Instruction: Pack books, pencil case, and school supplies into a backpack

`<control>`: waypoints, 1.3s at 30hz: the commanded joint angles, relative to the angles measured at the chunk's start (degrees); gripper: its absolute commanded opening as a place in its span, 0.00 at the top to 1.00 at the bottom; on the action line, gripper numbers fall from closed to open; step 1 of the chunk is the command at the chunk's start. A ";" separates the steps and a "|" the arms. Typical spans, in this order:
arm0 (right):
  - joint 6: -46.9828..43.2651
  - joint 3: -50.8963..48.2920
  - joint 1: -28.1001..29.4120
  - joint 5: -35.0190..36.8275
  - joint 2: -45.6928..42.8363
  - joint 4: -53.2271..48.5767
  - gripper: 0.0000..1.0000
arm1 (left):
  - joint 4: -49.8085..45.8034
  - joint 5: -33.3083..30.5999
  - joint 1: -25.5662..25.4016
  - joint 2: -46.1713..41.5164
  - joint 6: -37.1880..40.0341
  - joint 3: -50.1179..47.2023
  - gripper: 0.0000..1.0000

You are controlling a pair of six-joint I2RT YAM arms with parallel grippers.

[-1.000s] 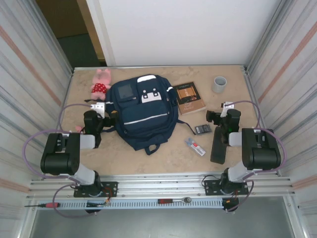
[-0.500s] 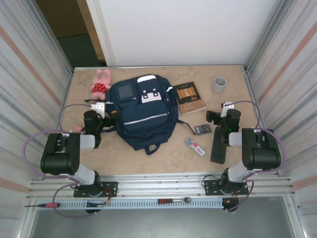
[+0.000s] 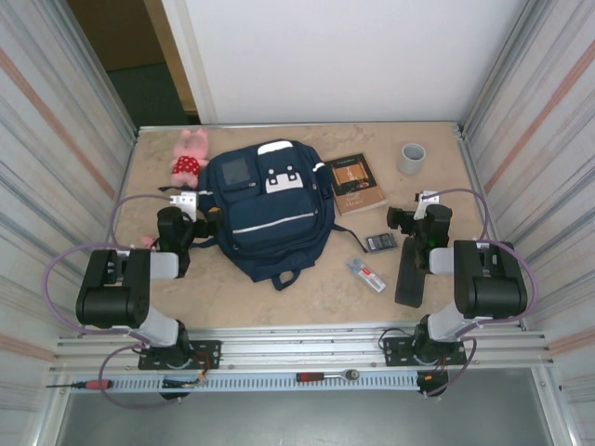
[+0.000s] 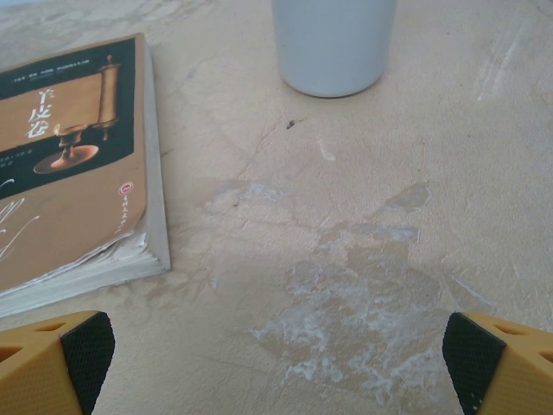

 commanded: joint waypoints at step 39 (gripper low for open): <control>7.12 41.16 2.33 -5.86 -17.98 -67.77 0.01 | -48.51 0.00 -8.76 -16.17 -0.76 25.18 0.20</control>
